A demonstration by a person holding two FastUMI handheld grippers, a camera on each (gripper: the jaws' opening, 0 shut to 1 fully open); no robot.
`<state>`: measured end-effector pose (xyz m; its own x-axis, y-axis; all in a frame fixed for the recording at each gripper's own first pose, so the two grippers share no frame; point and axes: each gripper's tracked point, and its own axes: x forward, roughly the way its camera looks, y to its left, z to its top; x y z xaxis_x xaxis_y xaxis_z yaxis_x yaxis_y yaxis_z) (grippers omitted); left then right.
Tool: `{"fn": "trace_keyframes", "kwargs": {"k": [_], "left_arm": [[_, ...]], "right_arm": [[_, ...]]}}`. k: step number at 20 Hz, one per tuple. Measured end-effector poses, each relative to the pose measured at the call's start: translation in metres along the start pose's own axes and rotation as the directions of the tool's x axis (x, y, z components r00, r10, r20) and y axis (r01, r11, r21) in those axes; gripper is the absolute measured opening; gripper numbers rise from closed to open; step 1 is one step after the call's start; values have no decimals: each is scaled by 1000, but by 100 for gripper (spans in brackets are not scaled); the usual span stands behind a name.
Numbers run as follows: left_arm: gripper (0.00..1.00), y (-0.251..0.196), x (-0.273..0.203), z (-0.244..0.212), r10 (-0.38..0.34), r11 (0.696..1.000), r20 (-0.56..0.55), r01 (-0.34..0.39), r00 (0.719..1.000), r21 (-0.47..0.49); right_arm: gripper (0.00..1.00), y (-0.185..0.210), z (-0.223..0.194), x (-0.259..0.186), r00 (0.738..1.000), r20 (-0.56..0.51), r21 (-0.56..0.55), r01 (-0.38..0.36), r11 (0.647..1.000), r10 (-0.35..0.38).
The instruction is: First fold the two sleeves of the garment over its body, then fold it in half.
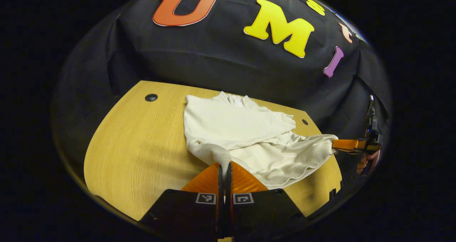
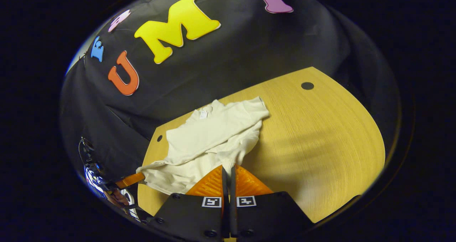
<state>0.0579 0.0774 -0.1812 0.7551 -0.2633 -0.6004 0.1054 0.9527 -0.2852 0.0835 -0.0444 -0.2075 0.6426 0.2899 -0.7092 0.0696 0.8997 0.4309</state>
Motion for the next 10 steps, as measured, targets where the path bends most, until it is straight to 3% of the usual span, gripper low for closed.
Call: {"fn": "trace_keyframes", "kwargs": {"k": [6,10], "left_arm": [[3,-4,10,108,-33,999,143,33,989,-2],[3,-1,38,164,-11,1000,177,14,984,-12]], "right_arm": [[1,39,103,9,993,101,4,-58,998,57],[1,47,158,35,990,134,9,-48,999,47]]}}
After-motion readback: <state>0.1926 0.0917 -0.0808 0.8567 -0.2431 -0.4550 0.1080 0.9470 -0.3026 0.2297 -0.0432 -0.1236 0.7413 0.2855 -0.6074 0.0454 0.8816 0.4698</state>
